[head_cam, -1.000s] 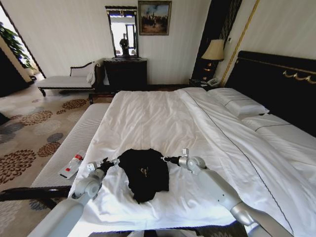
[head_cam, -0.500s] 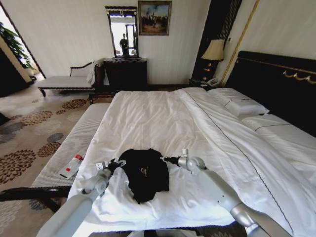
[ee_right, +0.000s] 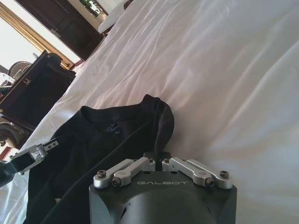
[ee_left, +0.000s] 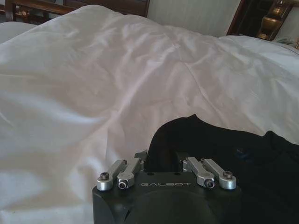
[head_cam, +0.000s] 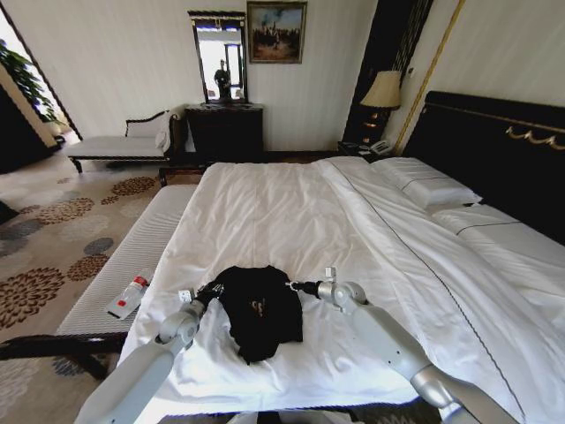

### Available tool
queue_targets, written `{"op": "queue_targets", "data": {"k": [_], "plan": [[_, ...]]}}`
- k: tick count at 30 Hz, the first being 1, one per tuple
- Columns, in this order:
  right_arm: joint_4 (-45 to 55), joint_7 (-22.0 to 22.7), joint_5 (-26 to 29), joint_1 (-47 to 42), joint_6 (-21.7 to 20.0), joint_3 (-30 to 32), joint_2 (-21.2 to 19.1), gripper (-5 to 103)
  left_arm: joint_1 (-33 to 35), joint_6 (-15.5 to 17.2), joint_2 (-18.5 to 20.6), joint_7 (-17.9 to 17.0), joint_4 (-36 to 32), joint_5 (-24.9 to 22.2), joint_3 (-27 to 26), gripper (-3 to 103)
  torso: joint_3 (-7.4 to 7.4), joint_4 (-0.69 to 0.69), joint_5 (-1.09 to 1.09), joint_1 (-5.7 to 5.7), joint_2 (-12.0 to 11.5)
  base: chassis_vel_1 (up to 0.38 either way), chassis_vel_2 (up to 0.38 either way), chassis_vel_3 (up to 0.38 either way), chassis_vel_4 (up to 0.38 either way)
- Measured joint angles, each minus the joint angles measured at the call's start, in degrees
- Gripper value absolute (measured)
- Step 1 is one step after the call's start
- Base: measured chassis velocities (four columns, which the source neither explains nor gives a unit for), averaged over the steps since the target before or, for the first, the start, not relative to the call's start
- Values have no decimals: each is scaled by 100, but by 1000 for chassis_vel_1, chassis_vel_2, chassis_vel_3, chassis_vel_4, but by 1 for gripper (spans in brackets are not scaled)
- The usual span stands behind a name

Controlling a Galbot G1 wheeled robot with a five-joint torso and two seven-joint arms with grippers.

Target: Fold the clothes on the bed.

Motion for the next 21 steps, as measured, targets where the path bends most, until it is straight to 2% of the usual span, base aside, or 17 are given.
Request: {"op": "queue_targets", "data": {"k": [1,2,4,7,21], "plan": [[20,1,0,-7,0,1,-22,1,-6,-3,-19,-10,1,11,18,26,0,0,0,0,0,0,0,0,0],[31,2,0,-14,0,4,-30,1,-6,-5,-27,-16,1,30,18,20,0,0,0,0,0,0,0,0,0],[38,2,0,-20,1,8,-37,1,-6,-9,-38,-22,1,46,16,20,0,0,0,0,0,0,0,0,0],[44,4,0,-35,3,22,-53,1,16,-12,-65,-34,-2,65,-11,4,0,0,-1,0,0,0,0,0,0],[331,104,17,-190,7,82,-39,1,106,-48,51,-32,-178,78,-98,2,0,1,-1,0,0,0,0,0,0]]}}
